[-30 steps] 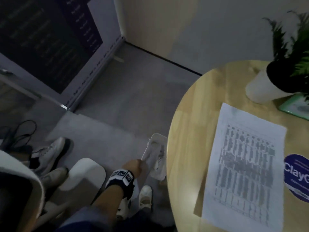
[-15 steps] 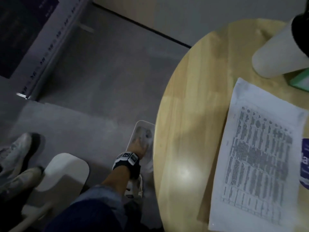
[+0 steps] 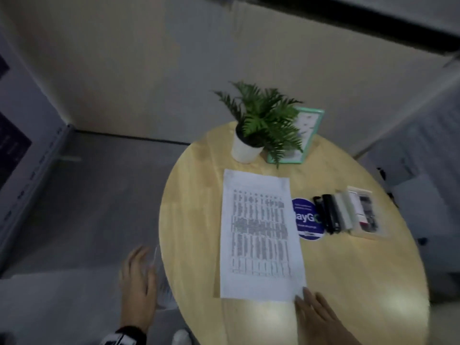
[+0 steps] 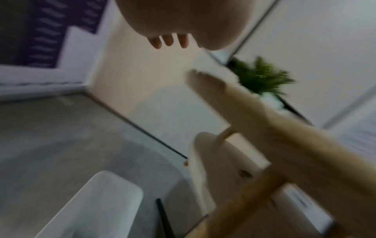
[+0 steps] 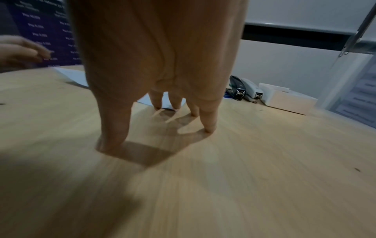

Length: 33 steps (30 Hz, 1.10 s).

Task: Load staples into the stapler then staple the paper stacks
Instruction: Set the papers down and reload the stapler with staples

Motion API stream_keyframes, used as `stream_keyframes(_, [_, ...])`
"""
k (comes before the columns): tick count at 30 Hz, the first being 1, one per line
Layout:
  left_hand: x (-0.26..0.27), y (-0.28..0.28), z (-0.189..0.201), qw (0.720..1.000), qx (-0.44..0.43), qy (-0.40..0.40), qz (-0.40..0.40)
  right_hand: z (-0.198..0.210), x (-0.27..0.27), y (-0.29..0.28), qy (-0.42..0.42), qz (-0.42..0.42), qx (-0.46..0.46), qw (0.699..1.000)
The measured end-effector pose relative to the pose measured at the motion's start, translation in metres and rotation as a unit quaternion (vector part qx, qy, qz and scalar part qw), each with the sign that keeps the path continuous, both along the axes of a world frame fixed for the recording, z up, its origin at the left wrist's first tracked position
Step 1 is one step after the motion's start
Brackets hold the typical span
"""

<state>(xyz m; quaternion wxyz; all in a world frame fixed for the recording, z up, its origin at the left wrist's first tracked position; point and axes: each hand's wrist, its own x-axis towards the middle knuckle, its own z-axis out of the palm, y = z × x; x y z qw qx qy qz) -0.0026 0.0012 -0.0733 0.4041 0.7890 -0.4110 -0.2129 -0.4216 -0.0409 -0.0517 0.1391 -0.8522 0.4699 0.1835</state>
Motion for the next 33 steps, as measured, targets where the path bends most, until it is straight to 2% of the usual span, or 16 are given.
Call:
stream_keyframes(1, [-0.008, -0.003, 0.012, 0.997, -0.045, -0.049, -0.043, -0.013, -0.011, -0.002, 0.023, 0.021, 0.015, 0.999])
stream_keyframes(2, [-0.022, -0.008, 0.027, 0.988, -0.070, -0.105, -0.090, -0.022, -0.016, 0.003, 0.097, 0.028, 0.032, 0.994])
stream_keyframes(3, [-0.040, -0.014, 0.035, 0.971, -0.090, -0.154, -0.158, -0.029, -0.012, 0.009, 0.082, 0.022, 0.105, 0.991])
stream_keyframes(4, [-0.060, -0.018, 0.039, 0.949, -0.111, -0.189, -0.225, -0.029, -0.007, 0.005, 0.047, -0.010, 0.115, 0.992])
stream_keyframes(6, [-0.097, -0.020, 0.034, 0.891, -0.117, -0.261, -0.352, 0.008, 0.004, -0.003, 0.013, -0.066, 0.116, 0.991])
stream_keyframes(7, [-0.112, -0.022, 0.031, 0.873, -0.090, -0.286, -0.386, 0.038, 0.012, -0.006, 0.016, -0.090, 0.127, 0.988])
stream_keyframes(8, [-0.125, -0.022, 0.028, 0.867, -0.064, -0.294, -0.397, 0.064, 0.019, -0.015, -0.039, -0.116, 0.120, 0.985])
stream_keyframes(9, [-0.138, -0.024, 0.028, 0.869, -0.039, -0.295, -0.395, 0.077, 0.012, -0.024, -0.099, -0.132, 0.109, 0.980])
stream_keyframes(10, [-0.149, -0.024, 0.029, 0.873, -0.015, -0.283, -0.397, 0.079, 0.000, -0.036, -0.132, -0.107, 0.087, 0.982])
stream_keyframes(11, [-0.159, -0.025, 0.031, 0.877, 0.000, -0.274, -0.395, 0.086, -0.005, -0.049, -0.148, -0.125, 0.096, 0.976])
stream_keyframes(14, [-0.180, -0.025, 0.030, 0.883, 0.063, -0.259, -0.386, 0.098, -0.018, -0.093, -0.152, -0.188, 0.050, 0.969])
stream_keyframes(16, [-0.190, -0.024, 0.026, 0.891, 0.119, -0.238, -0.368, 0.101, -0.025, -0.122, -0.159, -0.202, 0.015, 0.966])
stream_keyframes(19, [-0.208, -0.025, 0.025, 0.891, 0.154, -0.267, -0.333, 0.106, -0.031, -0.164, -0.170, -0.210, -0.028, 0.962])
stream_keyframes(23, [-0.218, -0.016, 0.026, 0.894, 0.134, -0.287, -0.318, 0.098, -0.025, -0.202, -0.173, -0.217, -0.041, 0.960])
stream_keyframes(26, [-0.217, -0.008, 0.022, 0.895, 0.108, -0.313, -0.298, 0.084, -0.017, -0.222, -0.163, -0.252, -0.026, 0.954])
stream_keyframes(33, [-0.224, -0.002, 0.019, 0.899, 0.133, -0.322, -0.264, 0.058, -0.003, -0.248, -0.148, -0.310, 0.020, 0.939])
